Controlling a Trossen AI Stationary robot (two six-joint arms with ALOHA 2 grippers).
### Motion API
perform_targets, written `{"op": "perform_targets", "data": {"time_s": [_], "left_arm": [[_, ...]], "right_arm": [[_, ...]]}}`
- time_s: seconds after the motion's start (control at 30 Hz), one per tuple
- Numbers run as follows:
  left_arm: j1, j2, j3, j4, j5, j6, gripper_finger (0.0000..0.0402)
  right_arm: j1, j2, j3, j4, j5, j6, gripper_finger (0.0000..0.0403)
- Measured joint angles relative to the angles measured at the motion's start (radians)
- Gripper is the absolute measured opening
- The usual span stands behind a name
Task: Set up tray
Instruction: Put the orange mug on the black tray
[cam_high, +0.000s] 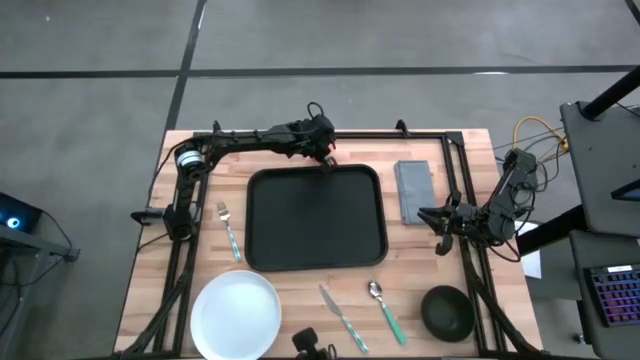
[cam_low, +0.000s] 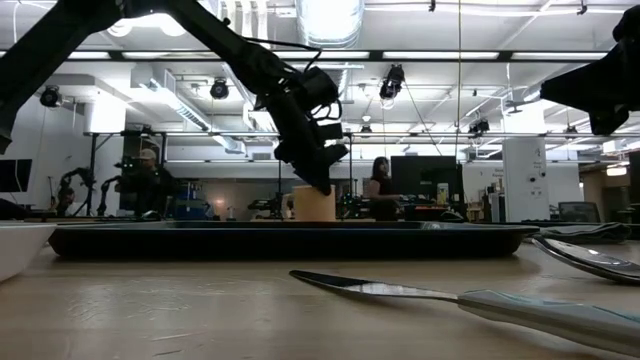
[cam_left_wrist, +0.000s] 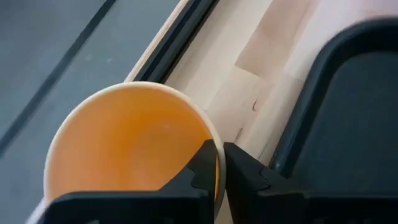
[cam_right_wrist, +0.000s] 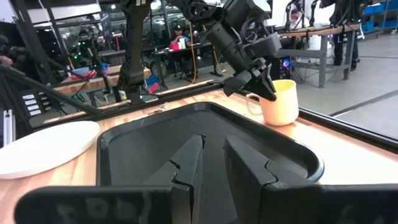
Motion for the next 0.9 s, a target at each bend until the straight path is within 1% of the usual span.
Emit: {"op": "perform_targets", "data": {"time_s": [0.17, 0.23, 0.37, 0.43, 0.5, 0.6, 0.73, 0.8, 0.9], "left_arm": [[-0.015, -0.016, 0.032, -0.074, -0.069, 0.05, 0.0002], [-0.023, -0.024, 0.064, -0.139, -0.072, 0.052, 0.0002], [-0.065, -0.043, 0.118, -0.322, -0.077, 0.061, 0.0001], [-0.095, -0.071, 0.122, -0.379, -0.073, 0.074, 0.0001], [-0.122, -0.118, 0.094, -0.415, -0.067, 0.084, 0.0001], [-0.155, -0.224, -0.013, -0.413, -0.011, 0.065, 0.0001], [-0.199, -0.436, -0.249, -0.31, 0.031, 0.005, 0.0001], [-0.207, -0.547, -0.371, -0.261, 0.07, -0.028, 0.0], [-0.207, -0.677, -0.517, -0.218, 0.087, -0.084, 0.0]], "right_arm": [[0.0, 0.0, 0.0, 0.0, -0.005, 0.0, 0.0059], [0.0, 0.0, 0.0, 0.0, -0.005, 0.0, 0.0059], [0.0, 0.0, 0.0, -0.002, -0.005, -0.002, 0.0059], [0.0, 0.002, 0.0, -0.003, -0.005, -0.002, 0.0059], [0.0, 0.003, 0.0, -0.004, -0.005, -0.001, 0.0059], [0.0, 0.004, 0.0, -0.005, -0.006, -0.001, 0.0059], [0.0, 0.005, 0.0, -0.013, -0.005, -0.001, 0.0059], [0.0, 0.005, 0.0, -0.013, -0.006, -0.004, 0.0059], [0.0, 0.005, 0.0, -0.013, -0.005, -0.004, 0.0059]]}}
